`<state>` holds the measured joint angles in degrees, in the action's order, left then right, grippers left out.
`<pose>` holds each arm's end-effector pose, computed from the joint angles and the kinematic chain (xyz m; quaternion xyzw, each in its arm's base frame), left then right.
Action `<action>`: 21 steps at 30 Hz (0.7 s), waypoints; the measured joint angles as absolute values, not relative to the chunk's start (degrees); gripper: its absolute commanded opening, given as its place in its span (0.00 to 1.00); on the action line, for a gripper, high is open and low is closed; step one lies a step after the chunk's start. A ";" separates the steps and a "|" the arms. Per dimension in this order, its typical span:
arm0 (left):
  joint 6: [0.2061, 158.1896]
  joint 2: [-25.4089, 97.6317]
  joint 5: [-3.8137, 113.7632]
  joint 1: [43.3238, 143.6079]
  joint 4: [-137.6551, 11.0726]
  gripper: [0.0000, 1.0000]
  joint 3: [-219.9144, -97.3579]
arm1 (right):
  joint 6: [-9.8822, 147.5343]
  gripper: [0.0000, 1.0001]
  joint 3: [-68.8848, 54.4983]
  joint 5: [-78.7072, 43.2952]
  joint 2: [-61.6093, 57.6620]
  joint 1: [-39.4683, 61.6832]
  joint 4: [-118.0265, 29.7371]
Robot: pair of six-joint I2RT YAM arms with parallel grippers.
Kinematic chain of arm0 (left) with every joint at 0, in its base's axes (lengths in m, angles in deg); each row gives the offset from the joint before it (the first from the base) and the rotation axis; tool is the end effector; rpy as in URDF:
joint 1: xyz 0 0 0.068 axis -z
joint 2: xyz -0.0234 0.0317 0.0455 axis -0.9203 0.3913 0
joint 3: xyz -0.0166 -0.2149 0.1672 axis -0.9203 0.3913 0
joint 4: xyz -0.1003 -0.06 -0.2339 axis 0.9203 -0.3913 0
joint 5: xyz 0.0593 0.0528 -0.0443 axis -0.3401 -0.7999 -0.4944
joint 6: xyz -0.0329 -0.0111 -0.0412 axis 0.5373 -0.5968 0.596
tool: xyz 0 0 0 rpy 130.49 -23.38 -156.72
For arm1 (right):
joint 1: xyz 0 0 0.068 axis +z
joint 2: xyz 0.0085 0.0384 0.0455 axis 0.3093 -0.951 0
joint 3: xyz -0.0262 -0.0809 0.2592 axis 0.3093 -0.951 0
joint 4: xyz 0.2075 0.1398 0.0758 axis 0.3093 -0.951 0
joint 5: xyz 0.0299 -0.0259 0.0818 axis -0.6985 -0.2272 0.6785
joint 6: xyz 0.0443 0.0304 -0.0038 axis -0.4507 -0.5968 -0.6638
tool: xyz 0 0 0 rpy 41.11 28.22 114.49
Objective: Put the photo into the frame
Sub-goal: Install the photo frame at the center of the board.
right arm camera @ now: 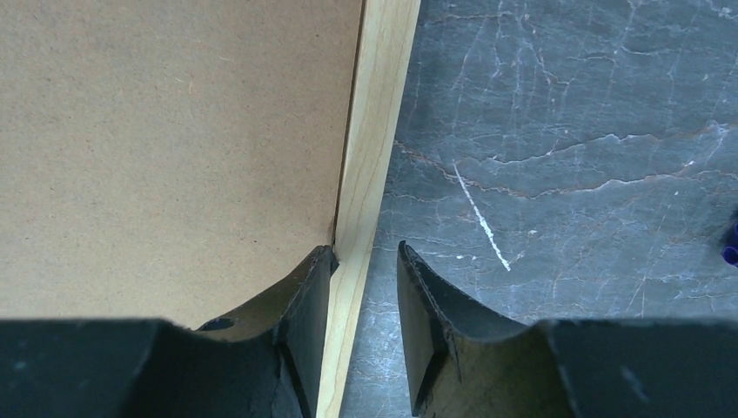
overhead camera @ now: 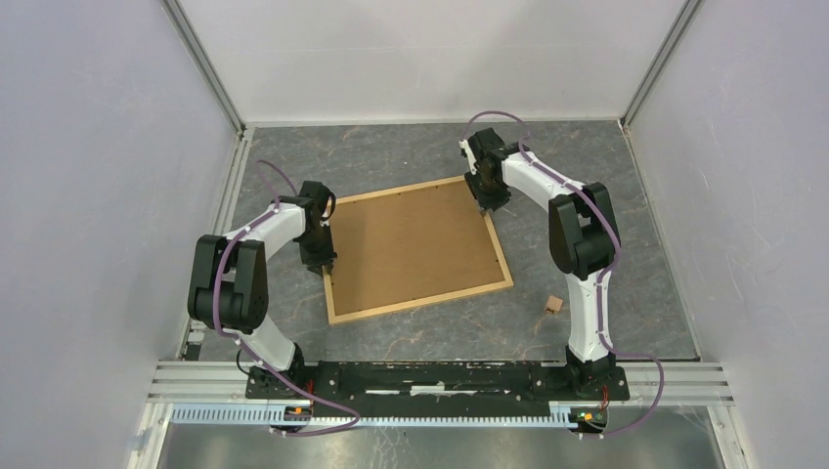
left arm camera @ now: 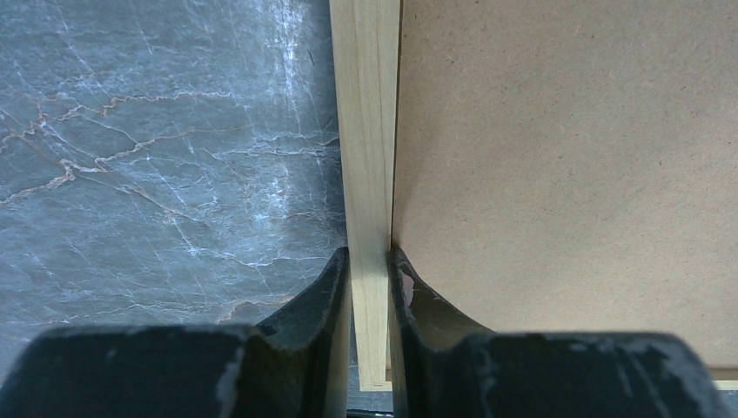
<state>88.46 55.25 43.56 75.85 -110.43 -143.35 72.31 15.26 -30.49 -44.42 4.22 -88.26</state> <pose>0.2825 -0.0421 0.1658 -0.1056 0.9920 0.0102 0.0686 0.4177 0.1672 0.1797 -0.1539 0.9720 -0.0049 0.1777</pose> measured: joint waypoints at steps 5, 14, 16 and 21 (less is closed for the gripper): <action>88.46 55.25 43.56 75.85 -110.39 0.02 -143.35 | 72.31 0.41 15.52 -30.38 -44.42 3.94 -88.04; 88.46 55.25 43.58 75.83 -110.39 0.02 -143.35 | 72.31 0.40 15.52 -30.38 -44.42 3.56 -88.04; 88.46 55.25 43.58 75.85 -110.39 0.02 -143.35 | 72.31 0.39 15.52 -30.43 -44.42 3.56 -88.02; 88.46 55.25 43.58 75.85 -110.39 0.02 -143.35 | 72.29 0.39 15.39 -30.41 -44.50 3.56 -87.78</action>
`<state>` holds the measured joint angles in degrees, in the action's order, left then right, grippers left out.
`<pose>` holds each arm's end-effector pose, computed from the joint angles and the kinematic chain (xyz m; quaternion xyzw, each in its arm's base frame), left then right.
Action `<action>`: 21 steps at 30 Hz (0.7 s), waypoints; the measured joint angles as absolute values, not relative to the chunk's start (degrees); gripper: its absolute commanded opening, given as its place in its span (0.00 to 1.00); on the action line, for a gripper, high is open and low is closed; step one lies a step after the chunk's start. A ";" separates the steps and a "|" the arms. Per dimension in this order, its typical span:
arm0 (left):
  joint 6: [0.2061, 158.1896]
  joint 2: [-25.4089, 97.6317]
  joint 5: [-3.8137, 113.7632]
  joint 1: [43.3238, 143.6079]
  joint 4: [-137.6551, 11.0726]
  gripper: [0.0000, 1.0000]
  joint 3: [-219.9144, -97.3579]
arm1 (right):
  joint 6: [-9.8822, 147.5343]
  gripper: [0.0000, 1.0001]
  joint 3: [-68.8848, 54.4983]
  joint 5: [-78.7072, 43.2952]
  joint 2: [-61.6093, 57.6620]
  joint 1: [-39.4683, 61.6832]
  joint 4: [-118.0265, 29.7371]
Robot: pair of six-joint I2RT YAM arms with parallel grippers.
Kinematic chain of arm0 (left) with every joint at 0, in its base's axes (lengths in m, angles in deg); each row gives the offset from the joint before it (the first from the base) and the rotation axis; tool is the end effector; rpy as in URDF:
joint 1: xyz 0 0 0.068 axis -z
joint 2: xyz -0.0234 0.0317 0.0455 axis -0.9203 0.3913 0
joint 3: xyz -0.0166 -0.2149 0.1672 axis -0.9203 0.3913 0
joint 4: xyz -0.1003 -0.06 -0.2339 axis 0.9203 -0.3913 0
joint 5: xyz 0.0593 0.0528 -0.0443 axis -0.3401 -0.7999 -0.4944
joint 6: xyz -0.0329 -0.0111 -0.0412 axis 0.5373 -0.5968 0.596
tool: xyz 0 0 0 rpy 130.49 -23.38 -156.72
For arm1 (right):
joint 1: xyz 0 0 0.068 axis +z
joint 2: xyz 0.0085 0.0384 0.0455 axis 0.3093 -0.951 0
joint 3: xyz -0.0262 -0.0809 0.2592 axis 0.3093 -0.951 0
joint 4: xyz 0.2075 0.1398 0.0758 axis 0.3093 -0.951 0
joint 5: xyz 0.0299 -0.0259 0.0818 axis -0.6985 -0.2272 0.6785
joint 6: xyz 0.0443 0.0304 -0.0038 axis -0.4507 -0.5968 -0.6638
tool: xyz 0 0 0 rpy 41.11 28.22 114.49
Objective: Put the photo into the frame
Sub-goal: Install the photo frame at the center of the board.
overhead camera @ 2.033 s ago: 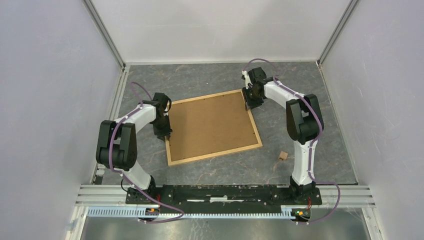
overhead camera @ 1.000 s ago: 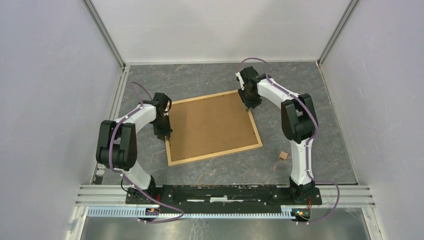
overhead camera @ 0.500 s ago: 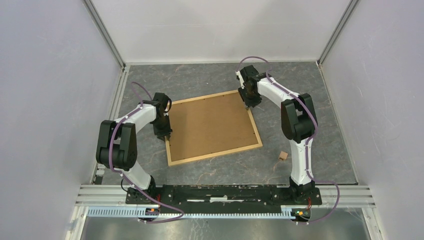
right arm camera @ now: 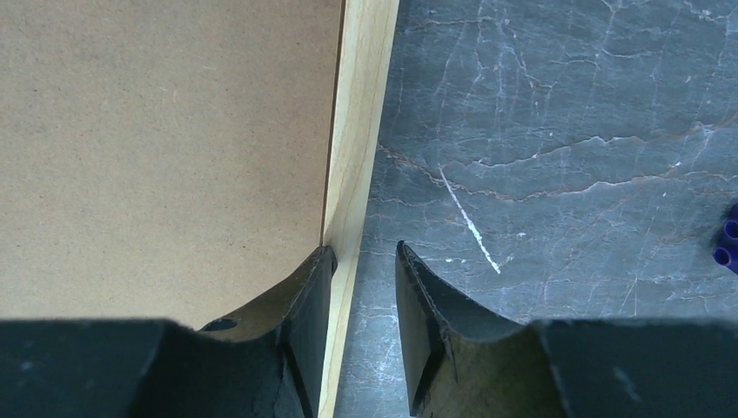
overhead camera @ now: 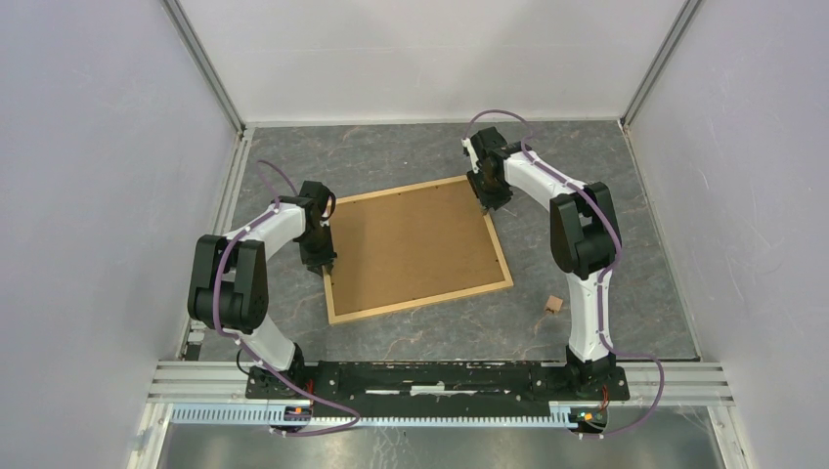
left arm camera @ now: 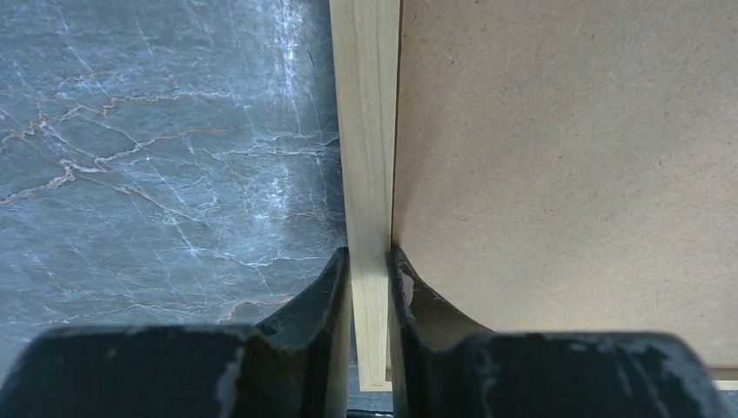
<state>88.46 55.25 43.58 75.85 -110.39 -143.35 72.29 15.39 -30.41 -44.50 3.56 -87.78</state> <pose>0.2826 -0.0421 0.1658 -0.1056 0.9920 0.0100 0.0689 0.4208 0.1629 0.1801 -0.1480 0.9721 -0.0042 0.1820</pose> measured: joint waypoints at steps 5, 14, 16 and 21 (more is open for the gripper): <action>88.46 55.25 43.58 75.83 -110.39 0.02 -143.33 | 72.29 0.38 15.28 -30.45 -44.57 3.56 -87.51; 88.46 55.25 43.58 75.85 -110.39 0.02 -143.33 | 71.76 0.38 14.80 -30.38 -45.16 3.80 -86.33; 88.44 55.25 43.58 75.83 -110.39 0.02 -143.33 | 71.61 0.38 14.62 -30.54 -45.25 3.91 -86.07; 88.46 55.25 43.56 75.85 -110.37 0.02 -143.33 | 71.41 0.38 12.94 -30.89 -44.53 4.00 -84.39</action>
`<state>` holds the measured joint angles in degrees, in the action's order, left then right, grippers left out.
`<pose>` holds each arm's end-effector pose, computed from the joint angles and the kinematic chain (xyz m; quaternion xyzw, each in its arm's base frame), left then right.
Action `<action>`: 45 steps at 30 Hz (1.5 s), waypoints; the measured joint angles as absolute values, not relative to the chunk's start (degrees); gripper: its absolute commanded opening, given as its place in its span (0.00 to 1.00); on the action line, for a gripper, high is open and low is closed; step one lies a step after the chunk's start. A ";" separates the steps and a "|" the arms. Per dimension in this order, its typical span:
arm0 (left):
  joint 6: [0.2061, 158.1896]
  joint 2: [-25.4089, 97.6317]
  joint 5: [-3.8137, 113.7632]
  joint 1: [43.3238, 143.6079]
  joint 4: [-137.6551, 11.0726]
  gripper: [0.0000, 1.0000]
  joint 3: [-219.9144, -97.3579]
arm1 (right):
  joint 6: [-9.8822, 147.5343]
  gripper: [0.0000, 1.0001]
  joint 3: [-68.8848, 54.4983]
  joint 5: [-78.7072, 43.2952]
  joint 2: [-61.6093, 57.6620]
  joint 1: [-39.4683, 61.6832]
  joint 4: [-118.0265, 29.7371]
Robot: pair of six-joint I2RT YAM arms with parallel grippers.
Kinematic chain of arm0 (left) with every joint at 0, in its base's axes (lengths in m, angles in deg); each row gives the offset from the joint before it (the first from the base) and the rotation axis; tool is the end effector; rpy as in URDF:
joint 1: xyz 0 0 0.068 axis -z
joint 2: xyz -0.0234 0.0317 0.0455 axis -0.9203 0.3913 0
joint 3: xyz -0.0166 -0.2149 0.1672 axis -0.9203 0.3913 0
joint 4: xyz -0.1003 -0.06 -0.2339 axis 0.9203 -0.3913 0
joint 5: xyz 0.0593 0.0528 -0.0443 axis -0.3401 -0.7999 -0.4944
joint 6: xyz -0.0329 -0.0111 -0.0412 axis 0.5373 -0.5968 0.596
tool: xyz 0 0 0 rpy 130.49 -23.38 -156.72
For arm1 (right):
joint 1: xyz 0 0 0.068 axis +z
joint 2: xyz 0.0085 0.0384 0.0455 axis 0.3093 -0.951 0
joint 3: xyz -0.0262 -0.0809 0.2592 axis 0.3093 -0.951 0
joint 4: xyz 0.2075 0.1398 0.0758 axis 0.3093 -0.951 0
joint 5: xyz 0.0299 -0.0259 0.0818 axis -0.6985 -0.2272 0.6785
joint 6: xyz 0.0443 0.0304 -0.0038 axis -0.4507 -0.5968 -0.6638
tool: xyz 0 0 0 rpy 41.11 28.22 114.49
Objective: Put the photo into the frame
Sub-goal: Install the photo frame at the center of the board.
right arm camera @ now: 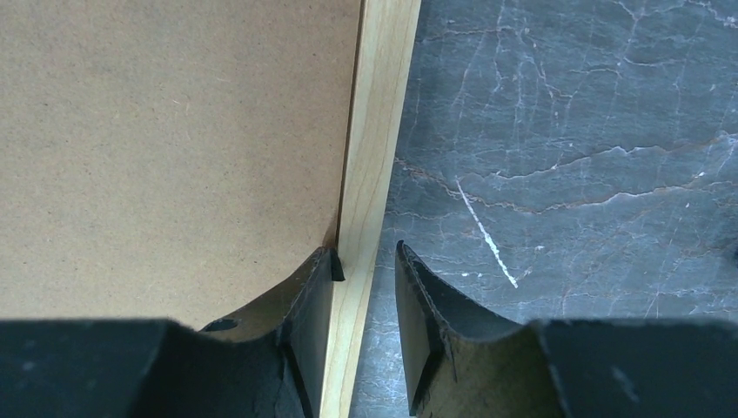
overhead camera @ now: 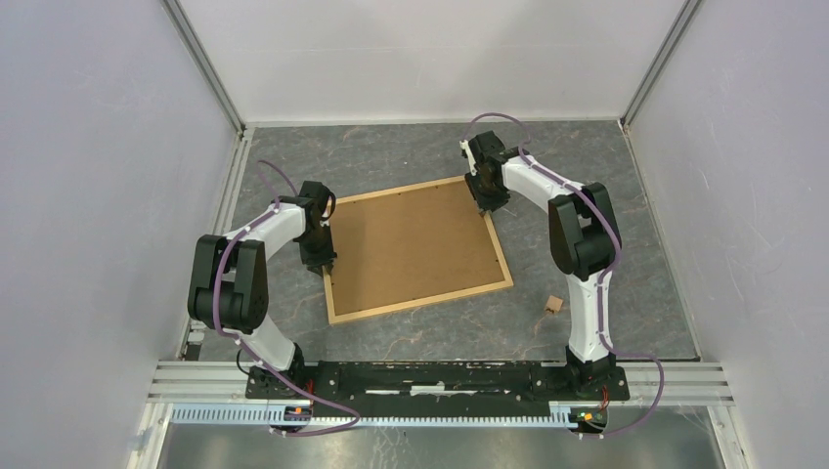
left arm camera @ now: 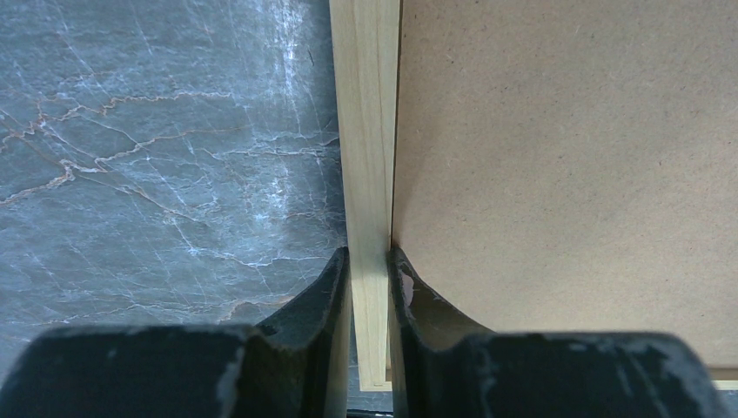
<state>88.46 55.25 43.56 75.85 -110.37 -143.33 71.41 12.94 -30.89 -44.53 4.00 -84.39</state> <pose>0.2825 -0.0421 0.1657 -0.1057 0.9920 0.0101 0.0689 0.4190 0.1656 0.1700 -0.1429 0.9712 -0.0043 0.1905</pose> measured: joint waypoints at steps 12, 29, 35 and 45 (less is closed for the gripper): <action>88.46 55.25 43.58 75.85 -110.37 0.02 -143.33 | 71.19 0.41 10.97 -28.18 -43.65 3.30 -82.14; 88.44 55.25 43.10 75.83 -110.85 0.02 -143.28 | 68.37 0.47 4.68 -11.54 -40.70 -1.09 -75.06; 88.44 55.25 42.72 75.83 -110.87 0.02 -143.28 | 68.50 0.40 4.94 -18.28 -37.07 0.00 -79.54; 88.44 55.25 42.68 75.83 -110.87 0.02 -143.28 | 69.05 0.36 9.44 -21.75 -40.09 1.66 -81.85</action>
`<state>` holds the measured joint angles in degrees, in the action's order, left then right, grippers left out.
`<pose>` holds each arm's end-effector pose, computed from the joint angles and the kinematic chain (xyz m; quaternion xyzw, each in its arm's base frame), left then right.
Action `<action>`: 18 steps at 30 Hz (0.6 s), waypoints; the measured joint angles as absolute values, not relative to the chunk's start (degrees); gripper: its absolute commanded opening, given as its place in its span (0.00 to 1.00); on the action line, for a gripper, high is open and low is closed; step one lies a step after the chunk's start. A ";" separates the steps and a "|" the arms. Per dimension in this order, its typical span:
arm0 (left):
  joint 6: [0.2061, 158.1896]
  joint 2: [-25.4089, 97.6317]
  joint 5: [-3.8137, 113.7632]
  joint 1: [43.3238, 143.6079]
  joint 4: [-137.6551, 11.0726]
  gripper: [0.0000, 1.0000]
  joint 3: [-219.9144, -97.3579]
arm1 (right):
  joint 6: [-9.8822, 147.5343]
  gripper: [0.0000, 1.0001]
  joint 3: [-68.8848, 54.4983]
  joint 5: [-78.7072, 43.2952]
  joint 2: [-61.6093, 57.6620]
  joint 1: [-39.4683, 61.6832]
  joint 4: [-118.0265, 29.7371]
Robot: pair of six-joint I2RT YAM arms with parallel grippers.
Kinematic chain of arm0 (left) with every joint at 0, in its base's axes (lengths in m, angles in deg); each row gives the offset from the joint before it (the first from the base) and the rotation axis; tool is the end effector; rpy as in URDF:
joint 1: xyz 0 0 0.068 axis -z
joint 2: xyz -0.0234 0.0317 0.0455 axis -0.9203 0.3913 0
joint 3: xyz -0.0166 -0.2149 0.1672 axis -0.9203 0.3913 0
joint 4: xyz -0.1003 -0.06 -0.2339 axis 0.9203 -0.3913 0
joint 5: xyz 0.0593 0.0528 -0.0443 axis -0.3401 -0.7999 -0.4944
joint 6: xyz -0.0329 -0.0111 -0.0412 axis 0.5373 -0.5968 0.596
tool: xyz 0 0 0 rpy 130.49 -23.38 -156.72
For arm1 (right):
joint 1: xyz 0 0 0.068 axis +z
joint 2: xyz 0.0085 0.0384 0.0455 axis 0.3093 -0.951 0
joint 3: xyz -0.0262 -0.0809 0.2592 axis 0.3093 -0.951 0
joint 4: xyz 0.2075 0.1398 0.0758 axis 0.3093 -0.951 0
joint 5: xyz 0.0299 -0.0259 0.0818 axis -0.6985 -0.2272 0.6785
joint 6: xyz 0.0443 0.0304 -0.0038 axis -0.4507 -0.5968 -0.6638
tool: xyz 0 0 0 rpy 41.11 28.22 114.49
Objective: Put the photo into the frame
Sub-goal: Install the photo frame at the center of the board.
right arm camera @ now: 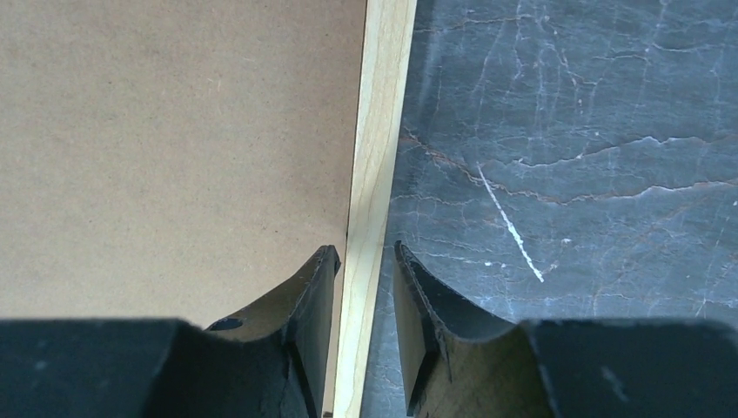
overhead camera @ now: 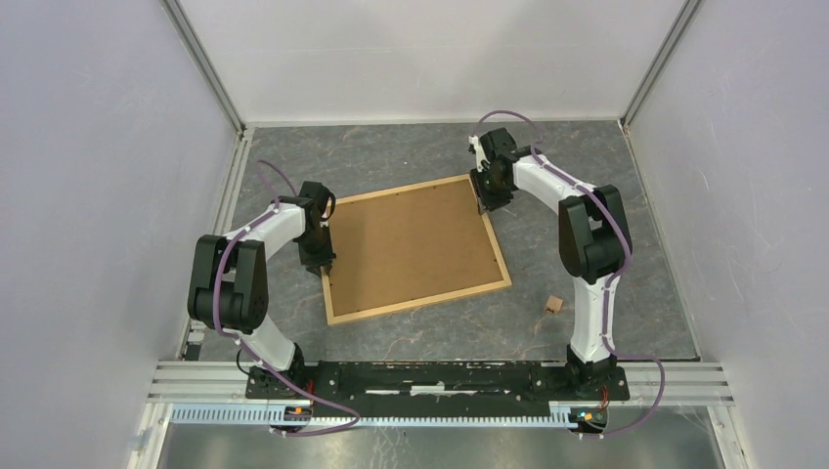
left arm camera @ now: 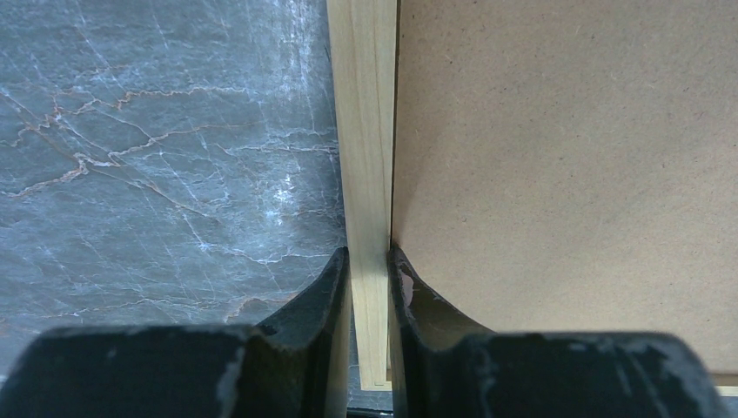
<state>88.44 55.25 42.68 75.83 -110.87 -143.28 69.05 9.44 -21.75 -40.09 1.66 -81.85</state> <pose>0.2815 -0.0413 0.1654 -0.1060 0.9920 0.0188 0.0662 0.4138 0.1502 0.1872 -0.1179 0.9691 0.0786 0.2018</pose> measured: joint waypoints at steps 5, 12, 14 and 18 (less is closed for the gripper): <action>88.44 55.25 42.68 75.83 -110.87 0.02 -143.28 | 69.12 0.35 9.90 -22.71 -41.77 1.84 -82.25; 88.44 55.25 42.68 75.83 -110.87 0.02 -143.28 | 69.23 0.36 10.10 -23.19 -42.63 1.86 -82.25; 88.44 55.25 42.68 75.83 -110.87 0.02 -143.28 | 69.31 0.39 10.18 -23.19 -42.63 1.86 -82.36; 88.44 55.25 42.68 75.83 -110.87 0.02 -143.28 | 69.44 0.40 10.73 -22.82 -42.63 1.86 -82.64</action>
<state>88.44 55.25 42.68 75.83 -110.87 -143.28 69.44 10.73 -22.82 -42.63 1.86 -82.64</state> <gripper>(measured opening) 0.247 0.396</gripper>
